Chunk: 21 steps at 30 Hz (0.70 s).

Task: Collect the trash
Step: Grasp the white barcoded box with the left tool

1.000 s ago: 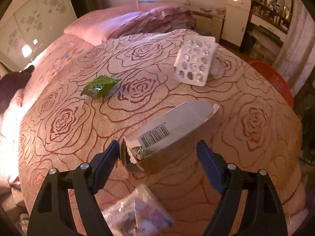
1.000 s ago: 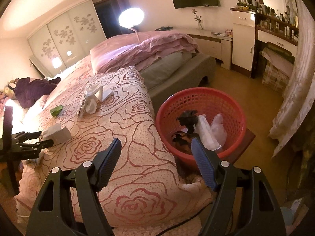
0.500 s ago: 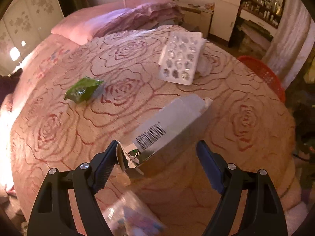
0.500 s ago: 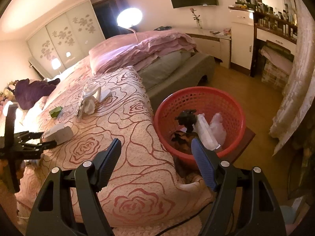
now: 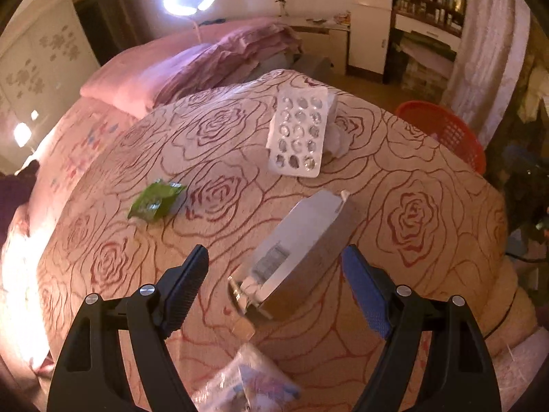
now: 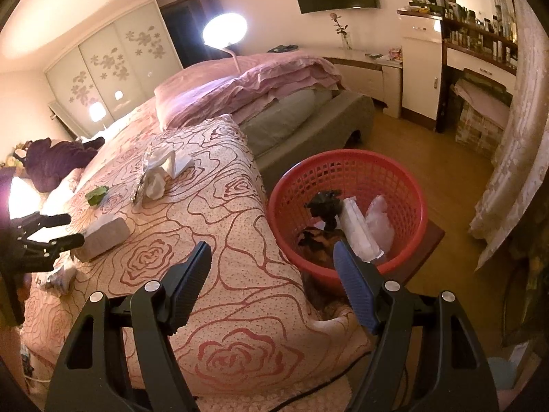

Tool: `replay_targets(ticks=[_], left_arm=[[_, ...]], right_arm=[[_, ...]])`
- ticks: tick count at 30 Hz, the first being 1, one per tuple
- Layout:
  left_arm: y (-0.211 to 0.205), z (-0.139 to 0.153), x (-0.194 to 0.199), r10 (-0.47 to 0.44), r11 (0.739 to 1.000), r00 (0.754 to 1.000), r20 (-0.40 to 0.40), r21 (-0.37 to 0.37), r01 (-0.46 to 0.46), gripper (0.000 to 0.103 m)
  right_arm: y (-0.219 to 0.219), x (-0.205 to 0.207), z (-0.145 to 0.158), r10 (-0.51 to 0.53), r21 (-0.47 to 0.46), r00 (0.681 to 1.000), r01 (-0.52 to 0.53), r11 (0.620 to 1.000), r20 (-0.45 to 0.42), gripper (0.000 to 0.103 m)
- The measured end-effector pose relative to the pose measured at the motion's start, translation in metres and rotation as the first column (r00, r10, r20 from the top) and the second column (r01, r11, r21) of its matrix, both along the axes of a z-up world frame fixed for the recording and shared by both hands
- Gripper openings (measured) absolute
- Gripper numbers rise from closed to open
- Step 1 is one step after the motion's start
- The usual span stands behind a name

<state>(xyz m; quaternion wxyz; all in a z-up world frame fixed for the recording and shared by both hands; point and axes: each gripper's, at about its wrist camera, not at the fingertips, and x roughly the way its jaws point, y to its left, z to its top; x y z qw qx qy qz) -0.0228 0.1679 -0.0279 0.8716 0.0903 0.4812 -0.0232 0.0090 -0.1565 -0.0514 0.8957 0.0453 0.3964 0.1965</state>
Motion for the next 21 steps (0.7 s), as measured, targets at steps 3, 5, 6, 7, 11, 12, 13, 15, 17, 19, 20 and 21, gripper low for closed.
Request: replay_targets(ticks=[3, 5, 6, 7, 11, 12, 13, 15, 17, 19, 20, 21], left_arm=[[-0.005, -0.008, 0.011, -0.045, 0.999, 0.999, -0.03, 0.01, 0.046, 0.077], [-0.008, -0.015, 0.016, -0.067, 0.997, 0.996, -0.06, 0.022, 0.068, 0.077], [-0.009, -0.018, 0.017, -0.077, 0.997, 0.994, -0.075, 0.015, 0.079, 0.077], [-0.008, -0.02, 0.017, -0.083, 0.996, 0.993, -0.083, 0.008, 0.084, 0.077], [-0.008, -0.024, 0.015, -0.083, 0.996, 0.993, -0.089, -0.015, 0.082, 0.066], [-0.007, -0.024, 0.014, -0.081, 0.996, 0.993, -0.09, -0.028, 0.079, 0.059], [-0.007, -0.024, 0.013, -0.079, 0.996, 0.993, -0.088, -0.04, 0.076, 0.057], [-0.007, -0.023, 0.01, -0.077, 0.996, 0.994, -0.08, -0.055, 0.073, 0.051], [-0.007, -0.021, 0.007, -0.077, 0.995, 0.994, -0.076, -0.077, 0.071, 0.046], [-0.008, -0.02, 0.003, -0.07, 0.993, 0.995, -0.07, -0.101, 0.063, 0.041], [-0.008, -0.02, 0.001, -0.067, 0.992, 0.995, -0.069, -0.111, 0.059, 0.039], [-0.007, -0.019, -0.001, -0.059, 0.989, 0.996, -0.07, -0.137, 0.049, 0.038]], right_arm=[[0.0, 0.0, 0.0, -0.003, 0.0, 1.0, 0.003, 1.0, 0.001, 0.071], [0.0, 0.0, 0.0, -0.005, 0.001, 1.0, 0.005, 1.0, 0.0, 0.071], [-0.001, 0.0, 0.0, -0.007, 0.001, 1.0, 0.007, 1.0, 0.0, 0.071], [-0.001, 0.001, -0.001, -0.008, 0.002, 1.0, 0.008, 1.0, -0.001, 0.071], [-0.001, 0.001, -0.004, -0.008, 0.001, 1.0, 0.008, 1.0, -0.008, 0.071], [-0.001, 0.002, -0.005, -0.006, 0.001, 1.0, 0.006, 1.0, -0.01, 0.071], [-0.001, 0.002, -0.005, -0.004, 0.003, 1.0, 0.004, 1.0, -0.013, 0.071], [-0.001, 0.002, -0.005, -0.001, 0.004, 1.0, 0.001, 1.0, -0.016, 0.071], [-0.001, 0.002, -0.004, -0.001, 0.004, 1.0, 0.001, 1.0, -0.014, 0.071], [-0.001, 0.002, -0.004, -0.002, 0.004, 1.0, 0.002, 1.0, -0.014, 0.071], [-0.001, 0.002, -0.004, -0.001, 0.004, 1.0, 0.001, 1.0, -0.016, 0.071], [-0.001, 0.002, -0.005, 0.0, 0.003, 1.0, 0.0, 1.0, -0.016, 0.071]])
